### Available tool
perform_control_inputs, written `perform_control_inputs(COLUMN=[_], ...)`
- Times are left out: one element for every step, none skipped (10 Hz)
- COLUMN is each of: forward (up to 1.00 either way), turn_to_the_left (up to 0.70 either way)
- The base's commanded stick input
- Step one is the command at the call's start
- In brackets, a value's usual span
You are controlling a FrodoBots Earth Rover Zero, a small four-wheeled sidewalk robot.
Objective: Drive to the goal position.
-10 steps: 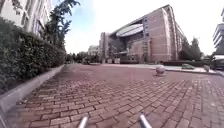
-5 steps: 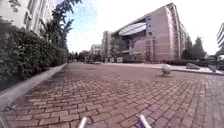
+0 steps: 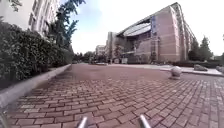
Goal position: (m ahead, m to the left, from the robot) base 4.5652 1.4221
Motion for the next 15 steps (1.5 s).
perform_control_inputs(forward=[0.7,0.7,0.7,0.7,0.7,0.7,0.7,0.7,0.7,0.7,0.7,0.7,0.7,0.7,0.7], turn_to_the_left=[0.0,0.0,0.0,0.0,0.0,0.0,0.0,0.0,0.0,0.0,0.0,0.0,0.0,0.0,0.0])
